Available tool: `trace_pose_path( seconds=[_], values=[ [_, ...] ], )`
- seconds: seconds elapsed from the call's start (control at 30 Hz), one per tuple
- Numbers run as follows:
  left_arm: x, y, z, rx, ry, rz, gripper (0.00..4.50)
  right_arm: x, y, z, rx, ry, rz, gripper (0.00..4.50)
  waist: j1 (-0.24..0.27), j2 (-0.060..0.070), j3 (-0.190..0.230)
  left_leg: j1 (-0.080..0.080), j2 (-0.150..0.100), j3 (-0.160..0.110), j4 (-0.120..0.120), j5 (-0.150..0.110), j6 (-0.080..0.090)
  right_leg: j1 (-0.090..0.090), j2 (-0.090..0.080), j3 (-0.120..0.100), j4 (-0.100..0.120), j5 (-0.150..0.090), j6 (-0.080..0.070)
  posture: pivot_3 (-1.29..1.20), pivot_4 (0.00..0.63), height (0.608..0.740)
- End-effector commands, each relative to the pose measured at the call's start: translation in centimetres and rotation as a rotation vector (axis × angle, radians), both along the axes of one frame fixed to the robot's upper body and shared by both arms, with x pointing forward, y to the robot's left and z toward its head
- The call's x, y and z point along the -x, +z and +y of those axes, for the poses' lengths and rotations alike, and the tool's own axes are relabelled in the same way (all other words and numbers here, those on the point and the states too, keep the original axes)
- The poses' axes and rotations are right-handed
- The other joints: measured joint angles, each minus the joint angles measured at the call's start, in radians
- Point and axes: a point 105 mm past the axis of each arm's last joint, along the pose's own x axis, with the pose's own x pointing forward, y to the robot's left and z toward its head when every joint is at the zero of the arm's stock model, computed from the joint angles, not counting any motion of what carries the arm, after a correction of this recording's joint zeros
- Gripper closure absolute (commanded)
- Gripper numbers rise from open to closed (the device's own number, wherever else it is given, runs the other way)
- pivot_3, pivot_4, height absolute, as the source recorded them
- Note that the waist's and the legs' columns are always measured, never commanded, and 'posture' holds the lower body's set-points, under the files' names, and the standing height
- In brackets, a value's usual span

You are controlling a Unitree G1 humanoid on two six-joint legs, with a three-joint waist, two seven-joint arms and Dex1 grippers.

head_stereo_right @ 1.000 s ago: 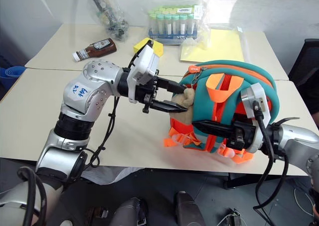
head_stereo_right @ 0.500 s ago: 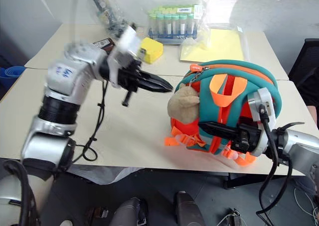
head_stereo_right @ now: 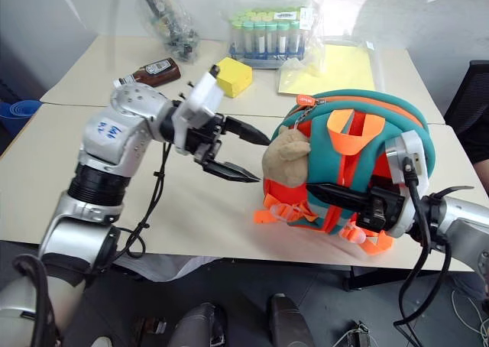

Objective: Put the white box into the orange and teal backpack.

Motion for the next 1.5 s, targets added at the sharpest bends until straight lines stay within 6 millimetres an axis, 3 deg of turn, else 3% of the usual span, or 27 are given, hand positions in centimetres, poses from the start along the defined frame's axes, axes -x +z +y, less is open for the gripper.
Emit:
trace_pose_path(
  seconds=[0.03, 0.33, 0.43, 0.57, 0.73, 0.93, 1.1, 1.2, 1.33, 1.4, 1.5],
  values=[
    [0.5, -0.4, -1.1, -0.008, -0.012, -0.066, 0.16, 0.4, 0.8, 0.7, -0.018, 0.030, -0.039, 4.50, -0.002, 0.000, 0.000, 0.000, 0.000, 0.000, 0.000, 0.000, 0.000, 0.000, 0.000, 0.000, 0.000, 0.000, 0.000, 0.00, 0.150, 0.740],
    [1.0, -0.3, -3.5, 0.094, -0.016, 0.007, 0.16, 0.5, 0.5, 1.3, -0.021, 0.037, -0.030, 4.50, -0.001, 0.000, 0.000, 0.000, 0.000, 0.000, 0.000, 0.000, 0.000, 0.000, 0.000, 0.000, 0.000, 0.000, 0.000, 0.00, 0.150, 0.740],
    [0.8, -0.1, -3.6, 0.113, -0.009, 0.035, 0.70, 0.5, 0.4, 1.4, -0.018, 0.035, -0.029, 4.50, -0.003, 0.000, 0.000, 0.000, 0.000, 0.000, 0.000, 0.000, 0.000, 0.000, 0.000, 0.000, 0.000, 0.000, 0.000, 0.00, 0.150, 0.740],
    [0.9, 0.4, -3.3, 0.125, -0.021, 0.054, 1.88, 0.4, 0.5, 1.3, -0.019, 0.024, -0.026, 4.50, -0.002, 0.000, 0.000, 0.000, 0.000, 0.000, 0.000, 0.000, 0.000, 0.000, 0.000, 0.000, 0.001, 0.000, 0.000, 0.00, 0.150, 0.740],
    [0.5, 1.2, -2.0, 0.128, -0.008, 0.070, 3.12, 0.2, 0.8, 0.5, -0.025, -0.007, -0.034, 4.50, -0.003, 0.000, 0.000, 0.000, 0.000, 0.000, 0.000, 0.000, 0.000, 0.000, 0.000, 0.000, 0.001, 0.000, 0.000, 0.00, 0.150, 0.740],
    [-0.2, 1.2, 0.5, 0.088, 0.040, 0.053, 3.28, 0.0, 0.9, -0.2, -0.036, -0.044, -0.051, 4.50, -0.003, 0.000, 0.000, 0.000, 0.000, 0.000, 0.000, 0.000, 0.000, 0.000, 0.000, 0.000, 0.001, 0.000, 0.000, 0.00, 0.150, 0.740],
    [0.5, 3.0, 5.7, -0.031, -0.052, 0.085, 3.28, 0.3, 0.1, -0.4, -0.032, -0.052, -0.039, 4.50, -0.012, 0.000, 0.000, 0.001, 0.001, 0.001, -0.001, 0.001, -0.001, -0.001, 0.001, -0.001, 0.001, 0.000, -0.001, 0.00, 0.150, 0.740],
    [-1.4, 1.7, 7.4, -0.138, 0.042, 0.028, 3.28, 0.5, -0.4, -0.4, -0.037, -0.051, -0.024, 4.50, -0.008, 0.001, -0.001, 0.001, 0.001, 0.001, -0.001, 0.001, -0.001, -0.001, 0.001, 0.000, 0.002, 0.000, -0.001, 0.00, 0.150, 0.740],
    [-4.9, -3.4, 9.2, -0.368, 0.176, -0.152, 3.28, 0.6, -0.6, -0.2, -0.045, -0.046, -0.021, 4.50, -0.007, 0.001, -0.001, 0.001, 0.000, 0.001, 0.000, 0.000, 0.000, 0.000, 0.001, -0.001, 0.001, 0.000, -0.001, 0.00, 0.150, 0.740],
    [-5.7, -5.4, 9.6, -0.469, 0.163, -0.281, 3.28, 0.5, -0.5, -0.3, -0.053, -0.049, -0.022, 4.50, -0.007, 0.001, -0.001, 0.001, 0.000, 0.002, 0.000, 0.000, 0.000, 0.000, 0.001, 0.000, 0.001, 0.000, -0.001, 0.00, 0.150, 0.740],
    [-5.5, -8.1, 8.4, -0.507, 0.076, -0.381, 3.28, 0.5, -0.6, -0.3, -0.055, -0.049, -0.017, 4.50, -0.004, 0.001, -0.001, 0.001, 0.001, 0.002, -0.001, 0.000, 0.001, -0.001, 0.000, 0.001, 0.000, 0.000, -0.001, 0.00, 0.150, 0.740]
  ],
)
